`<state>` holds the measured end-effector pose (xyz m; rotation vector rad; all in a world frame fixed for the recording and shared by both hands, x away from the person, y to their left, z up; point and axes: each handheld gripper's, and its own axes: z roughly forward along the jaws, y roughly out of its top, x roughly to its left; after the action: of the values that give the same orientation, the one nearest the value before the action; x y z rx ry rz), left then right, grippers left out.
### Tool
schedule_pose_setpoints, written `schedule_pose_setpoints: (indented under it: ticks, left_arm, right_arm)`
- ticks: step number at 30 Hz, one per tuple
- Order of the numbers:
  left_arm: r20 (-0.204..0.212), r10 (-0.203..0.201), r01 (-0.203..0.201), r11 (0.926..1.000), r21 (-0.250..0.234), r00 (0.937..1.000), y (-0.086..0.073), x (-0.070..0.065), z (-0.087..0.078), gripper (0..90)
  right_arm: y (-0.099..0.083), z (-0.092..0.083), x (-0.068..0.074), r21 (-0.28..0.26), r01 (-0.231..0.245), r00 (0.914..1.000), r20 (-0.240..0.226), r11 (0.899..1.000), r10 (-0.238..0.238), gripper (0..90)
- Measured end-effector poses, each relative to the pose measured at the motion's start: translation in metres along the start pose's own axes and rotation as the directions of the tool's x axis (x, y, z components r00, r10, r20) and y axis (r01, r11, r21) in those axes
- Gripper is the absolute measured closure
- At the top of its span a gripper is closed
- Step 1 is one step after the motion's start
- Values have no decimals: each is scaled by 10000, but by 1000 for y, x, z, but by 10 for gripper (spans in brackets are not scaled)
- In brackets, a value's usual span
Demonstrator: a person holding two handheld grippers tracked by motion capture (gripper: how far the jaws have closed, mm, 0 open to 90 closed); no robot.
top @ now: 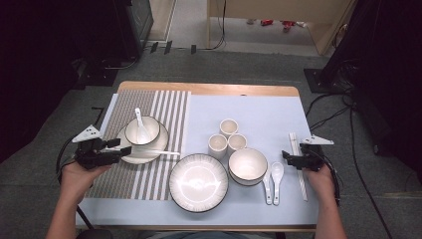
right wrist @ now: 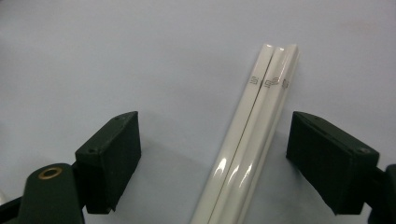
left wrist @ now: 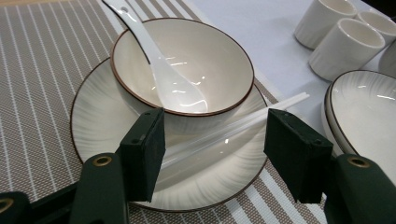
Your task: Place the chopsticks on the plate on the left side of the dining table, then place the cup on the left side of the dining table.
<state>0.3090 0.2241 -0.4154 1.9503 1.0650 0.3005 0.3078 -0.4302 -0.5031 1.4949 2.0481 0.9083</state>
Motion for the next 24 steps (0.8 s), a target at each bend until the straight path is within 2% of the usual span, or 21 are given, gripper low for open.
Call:
schedule_pose_setpoints:
  ticks: [11,18,24]
  left_arm:
    - [451,227,-233,9996,137,9987,6,-12,6,370]
    - [561,362,-372,9992,161,9978,9,-18,10,330]
    - [749,392,-410,9989,227,9964,11,-22,14,330]
  right_arm:
    - [0,0,0,1,0,10000,1,10000,0,174]
    - [0,0,0,1,1,10000,2,10000,-1,174]
    - [0,0,0,0,1,10000,1,10000,-1,174]
